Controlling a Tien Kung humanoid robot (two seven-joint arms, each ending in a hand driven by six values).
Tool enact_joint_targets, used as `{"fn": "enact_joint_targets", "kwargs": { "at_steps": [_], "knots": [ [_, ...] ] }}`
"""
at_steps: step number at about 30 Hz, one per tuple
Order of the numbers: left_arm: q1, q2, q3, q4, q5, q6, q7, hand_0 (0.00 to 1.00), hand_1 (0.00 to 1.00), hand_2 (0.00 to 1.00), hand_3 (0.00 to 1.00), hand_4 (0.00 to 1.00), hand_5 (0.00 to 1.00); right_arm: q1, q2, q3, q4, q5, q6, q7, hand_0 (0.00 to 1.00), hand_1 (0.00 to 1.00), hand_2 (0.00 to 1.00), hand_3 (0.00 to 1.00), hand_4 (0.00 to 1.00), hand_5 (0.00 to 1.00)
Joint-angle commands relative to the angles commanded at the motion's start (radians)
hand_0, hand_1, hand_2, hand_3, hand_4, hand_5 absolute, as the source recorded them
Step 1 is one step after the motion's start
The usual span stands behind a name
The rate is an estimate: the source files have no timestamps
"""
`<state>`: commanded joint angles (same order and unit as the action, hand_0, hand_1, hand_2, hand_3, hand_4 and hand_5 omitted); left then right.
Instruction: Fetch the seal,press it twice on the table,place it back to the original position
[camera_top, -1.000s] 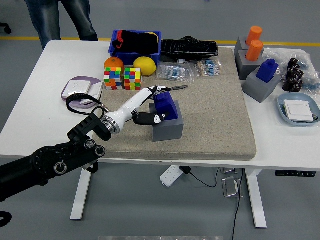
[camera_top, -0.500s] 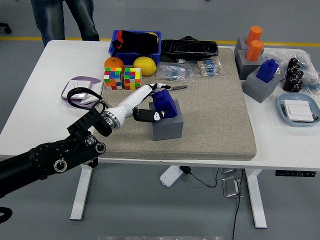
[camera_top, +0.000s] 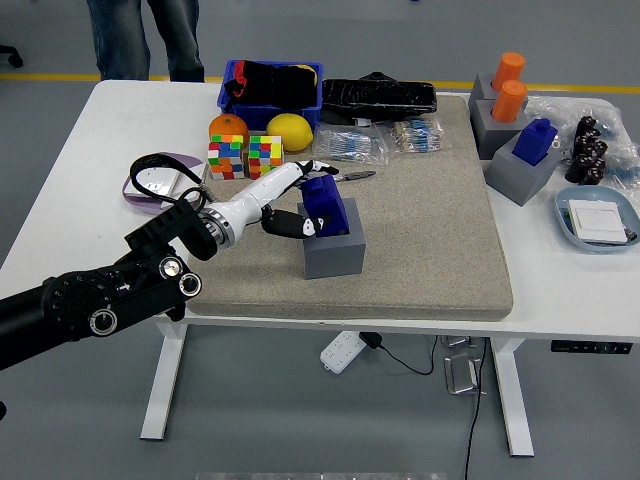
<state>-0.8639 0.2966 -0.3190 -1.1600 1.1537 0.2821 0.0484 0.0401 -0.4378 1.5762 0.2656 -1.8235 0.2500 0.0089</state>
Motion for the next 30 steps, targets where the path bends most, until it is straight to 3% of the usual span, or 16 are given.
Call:
{"fn": "enact_joint_targets", "kwargs": {
  "at_steps": [12,30],
  "knots": [
    [-0.026,0.008,0.011,-0.034,0.060,-0.025,0.061,0.816,0.510,0.468,0.878,0.446,0.002,0.000,-0.001,0.003,0.000,0.001,0.001,-0.001,0.804,0.705,0.687,0.650,0.788,0.540],
    [-0.053,0.009,0.036,-0.027,0.099,-0.056,0.095,0.812,0.506,0.467,0.880,0.444,0.002,0.004,-0.003,-0.003,0.000,0.001,0.001,-0.001,0.804,0.705,0.687,0.651,0.788,0.541]
  ]
}}
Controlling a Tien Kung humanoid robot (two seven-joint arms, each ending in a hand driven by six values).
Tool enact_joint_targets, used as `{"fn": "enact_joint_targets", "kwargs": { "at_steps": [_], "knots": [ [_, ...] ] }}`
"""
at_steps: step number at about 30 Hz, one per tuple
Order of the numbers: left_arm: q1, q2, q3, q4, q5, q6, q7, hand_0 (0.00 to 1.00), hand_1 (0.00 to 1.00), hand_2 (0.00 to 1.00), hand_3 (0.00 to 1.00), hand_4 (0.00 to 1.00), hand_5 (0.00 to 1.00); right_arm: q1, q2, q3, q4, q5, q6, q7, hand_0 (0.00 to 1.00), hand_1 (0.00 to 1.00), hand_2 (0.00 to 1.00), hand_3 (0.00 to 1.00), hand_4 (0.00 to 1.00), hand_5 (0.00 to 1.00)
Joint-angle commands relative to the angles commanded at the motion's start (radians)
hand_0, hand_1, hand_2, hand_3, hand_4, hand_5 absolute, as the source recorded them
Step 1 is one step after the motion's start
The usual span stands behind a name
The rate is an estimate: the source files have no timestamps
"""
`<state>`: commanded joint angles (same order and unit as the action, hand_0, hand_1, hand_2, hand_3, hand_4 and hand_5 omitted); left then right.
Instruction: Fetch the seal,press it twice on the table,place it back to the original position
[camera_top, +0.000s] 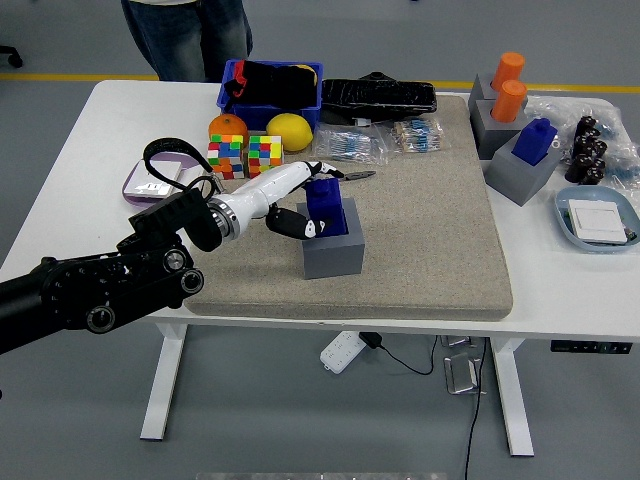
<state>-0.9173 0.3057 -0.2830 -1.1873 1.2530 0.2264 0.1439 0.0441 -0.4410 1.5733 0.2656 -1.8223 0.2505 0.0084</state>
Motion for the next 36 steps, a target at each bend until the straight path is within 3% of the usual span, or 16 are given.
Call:
{"fn": "enact_joint_targets", "kwargs": {
  "at_steps": [20,21,26,27,32,33,36],
  "knots": [
    [-0.004,-0.026,0.031,0.026,0.021,-0.004,-0.001,0.811,0.503,0.468,0.882,0.443,0.002,-0.002,-0.001,-0.008,0.001,0.000,0.000,0.001,0.804,0.706,0.687,0.651,0.789,0.542],
    [-0.004,-0.027,0.031,0.027,0.020,-0.005,-0.002,0.819,0.747,0.637,0.884,0.515,0.002,-0.002,-0.001,-0.006,0.001,-0.001,-0.001,0.001,0.804,0.706,0.687,0.651,0.789,0.542],
    [-0.003,-0.029,0.031,0.029,-0.001,-0.005,-0.014,0.819,0.747,0.637,0.884,0.515,0.002,-0.003,0.002,-0.001,0.000,-0.001,0.000,0.001,0.804,0.706,0.687,0.651,0.789,0.542],
    [-0.003,-0.028,0.030,0.029,-0.006,-0.005,-0.016,0.866,0.874,0.773,0.895,0.660,0.002,-0.004,0.002,-0.001,0.001,-0.001,0.000,0.001,0.804,0.706,0.687,0.652,0.790,0.541],
    [-0.001,-0.030,0.027,0.035,-0.020,-0.001,-0.030,0.866,0.874,0.773,0.895,0.660,0.002,-0.005,0.004,0.004,0.000,-0.001,0.000,0.000,0.804,0.706,0.687,0.652,0.790,0.541],
    [0.000,-0.030,0.025,0.036,-0.022,0.001,-0.032,0.902,0.927,0.864,0.917,0.719,0.002,-0.006,0.005,0.005,0.000,-0.001,0.000,0.000,0.804,0.706,0.687,0.653,0.790,0.542],
    [0.000,-0.032,0.022,0.040,-0.028,0.005,-0.039,0.902,0.927,0.864,0.917,0.719,0.002,-0.006,0.005,0.006,0.000,-0.002,0.001,0.000,0.804,0.706,0.687,0.653,0.790,0.542]
  ]
}}
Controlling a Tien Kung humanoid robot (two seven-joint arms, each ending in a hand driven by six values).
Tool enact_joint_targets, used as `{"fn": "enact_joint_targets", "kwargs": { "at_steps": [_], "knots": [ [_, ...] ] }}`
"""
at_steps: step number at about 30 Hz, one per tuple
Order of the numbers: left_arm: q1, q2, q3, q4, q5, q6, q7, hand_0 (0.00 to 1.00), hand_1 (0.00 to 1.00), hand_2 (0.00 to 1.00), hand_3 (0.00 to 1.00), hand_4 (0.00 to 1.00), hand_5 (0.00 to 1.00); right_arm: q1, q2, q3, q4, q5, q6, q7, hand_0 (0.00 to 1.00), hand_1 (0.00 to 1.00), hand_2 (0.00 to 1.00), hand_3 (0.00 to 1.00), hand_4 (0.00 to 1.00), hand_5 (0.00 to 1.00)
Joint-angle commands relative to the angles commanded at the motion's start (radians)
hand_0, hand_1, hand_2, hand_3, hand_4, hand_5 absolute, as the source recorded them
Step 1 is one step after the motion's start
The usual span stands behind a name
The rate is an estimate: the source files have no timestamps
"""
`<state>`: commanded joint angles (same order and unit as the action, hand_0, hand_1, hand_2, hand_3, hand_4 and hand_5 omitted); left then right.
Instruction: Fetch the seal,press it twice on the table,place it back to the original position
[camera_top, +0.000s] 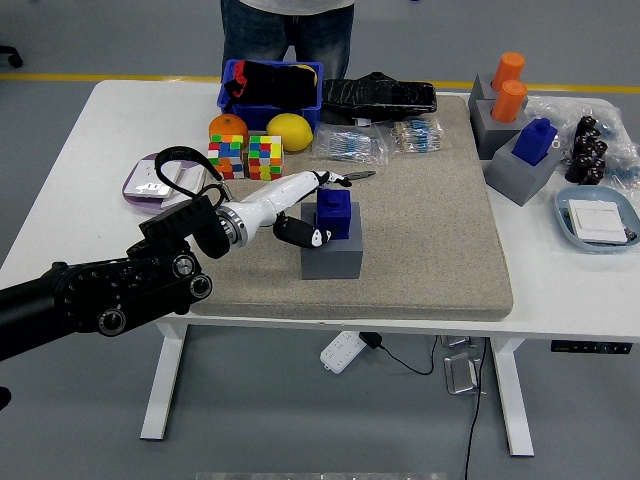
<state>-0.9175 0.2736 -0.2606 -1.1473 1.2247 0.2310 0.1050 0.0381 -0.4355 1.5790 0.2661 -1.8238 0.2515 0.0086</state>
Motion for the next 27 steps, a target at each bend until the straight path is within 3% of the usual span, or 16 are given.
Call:
{"fn": "enact_joint_targets", "kwargs": {
  "at_steps": [2,3,8,9,14,15,20,21,26,27],
  "knots": [
    [-0.001,0.000,-0.004,0.004,-0.002,0.001,-0.003,0.902,0.927,0.864,0.917,0.719,0.002,0.001,0.000,-0.001,0.001,0.001,0.001,0.000,0.804,0.706,0.687,0.653,0.790,0.542],
    [-0.001,0.001,-0.007,0.005,-0.004,0.002,-0.005,0.936,0.972,0.944,0.949,0.786,0.002,0.001,0.000,-0.002,0.001,0.002,0.001,0.000,0.804,0.706,0.687,0.653,0.790,0.540],
    [-0.002,0.007,-0.021,0.011,-0.019,-0.002,-0.008,0.936,0.972,0.944,0.949,0.786,0.002,-0.001,0.000,0.001,0.003,0.001,0.000,0.000,0.804,0.706,0.687,0.653,0.790,0.540],
    [-0.003,0.007,-0.022,0.014,-0.021,-0.004,-0.008,0.952,0.980,0.958,0.959,0.897,0.002,-0.001,0.000,0.003,0.003,0.000,0.000,0.001,0.804,0.706,0.688,0.652,0.790,0.542],
    [-0.003,0.011,-0.028,0.013,-0.034,-0.015,-0.013,0.952,0.980,0.958,0.959,0.897,0.002,-0.001,0.000,0.005,0.005,0.001,0.000,0.001,0.804,0.706,0.688,0.652,0.790,0.542],
    [-0.004,0.013,-0.030,0.010,-0.039,-0.020,-0.014,0.971,0.992,0.975,0.972,0.994,0.174,-0.001,0.000,0.005,0.004,0.001,0.000,0.001,0.805,0.706,0.687,0.652,0.790,0.542],
    [-0.005,0.019,-0.047,0.006,-0.097,-0.065,-0.026,0.971,0.992,0.975,0.972,0.994,0.174,-0.001,0.001,0.005,0.004,0.001,0.000,0.001,0.805,0.706,0.687,0.652,0.790,0.542],
    [-0.005,0.020,-0.051,0.007,-0.107,-0.070,-0.030,0.998,0.998,0.998,0.998,0.998,0.359,-0.001,0.001,0.005,0.004,0.001,0.000,0.001,0.804,0.705,0.688,0.652,0.790,0.541],
    [0.000,0.025,-0.082,0.015,-0.157,-0.068,-0.060,0.998,0.998,0.998,0.998,0.998,0.359,0.000,0.003,0.008,0.004,-0.001,0.000,0.001,0.804,0.705,0.688,0.652,0.790,0.541],
    [0.001,0.026,-0.089,0.018,-0.162,-0.062,-0.069,0.998,0.998,0.998,0.998,0.998,0.592,0.000,0.003,0.009,0.004,-0.002,-0.001,0.001,0.804,0.706,0.686,0.652,0.790,0.541]
  ]
}}
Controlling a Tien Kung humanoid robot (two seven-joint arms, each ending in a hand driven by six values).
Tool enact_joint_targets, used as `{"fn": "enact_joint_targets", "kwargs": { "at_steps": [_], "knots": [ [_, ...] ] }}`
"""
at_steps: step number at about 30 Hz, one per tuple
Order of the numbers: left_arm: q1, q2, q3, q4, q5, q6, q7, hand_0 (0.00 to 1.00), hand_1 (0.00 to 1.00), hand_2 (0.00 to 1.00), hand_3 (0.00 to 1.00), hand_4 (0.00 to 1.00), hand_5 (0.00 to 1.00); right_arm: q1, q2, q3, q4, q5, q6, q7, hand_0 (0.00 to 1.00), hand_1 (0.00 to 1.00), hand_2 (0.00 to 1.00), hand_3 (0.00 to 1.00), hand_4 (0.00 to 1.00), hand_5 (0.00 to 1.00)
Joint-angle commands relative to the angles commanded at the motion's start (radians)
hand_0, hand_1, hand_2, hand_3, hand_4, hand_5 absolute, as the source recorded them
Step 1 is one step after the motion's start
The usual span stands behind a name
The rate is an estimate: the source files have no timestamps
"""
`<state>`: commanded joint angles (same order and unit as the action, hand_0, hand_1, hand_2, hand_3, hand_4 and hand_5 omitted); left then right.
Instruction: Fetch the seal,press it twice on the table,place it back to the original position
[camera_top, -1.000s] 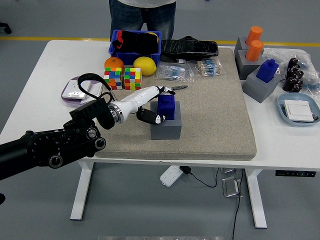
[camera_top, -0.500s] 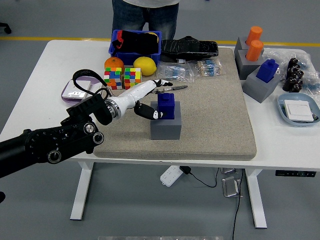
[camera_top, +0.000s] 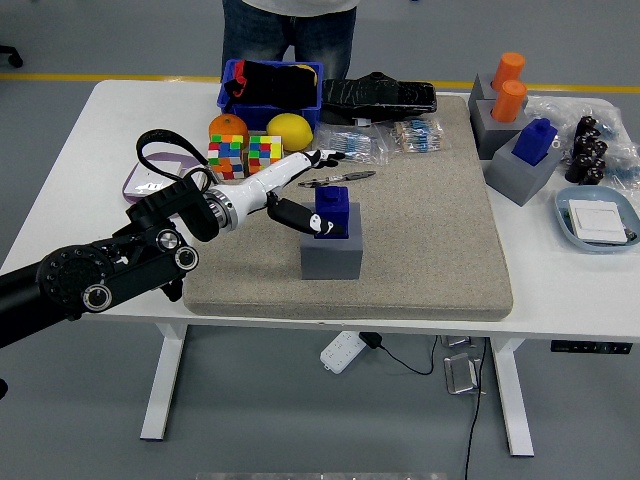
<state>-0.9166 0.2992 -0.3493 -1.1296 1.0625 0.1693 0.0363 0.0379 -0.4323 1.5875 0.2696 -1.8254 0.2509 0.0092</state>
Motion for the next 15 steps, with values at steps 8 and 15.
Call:
{"fn": "enact_joint_targets", "kwargs": {
  "at_steps": [8,15],
  "knots": [
    [0.003,0.015,-0.047,0.054,-0.032,0.033,-0.044,0.998,0.998,0.998,0.998,0.998,0.651,0.001,0.002,-0.001,0.000,0.000,0.000,0.000,0.804,0.706,0.687,0.652,0.790,0.541],
    [0.019,0.035,-0.068,0.135,-0.081,0.057,-0.076,0.998,0.998,0.998,0.998,0.998,0.689,0.000,0.003,0.001,0.000,0.000,0.000,-0.001,0.804,0.706,0.687,0.652,0.791,0.541]
  ]
}}
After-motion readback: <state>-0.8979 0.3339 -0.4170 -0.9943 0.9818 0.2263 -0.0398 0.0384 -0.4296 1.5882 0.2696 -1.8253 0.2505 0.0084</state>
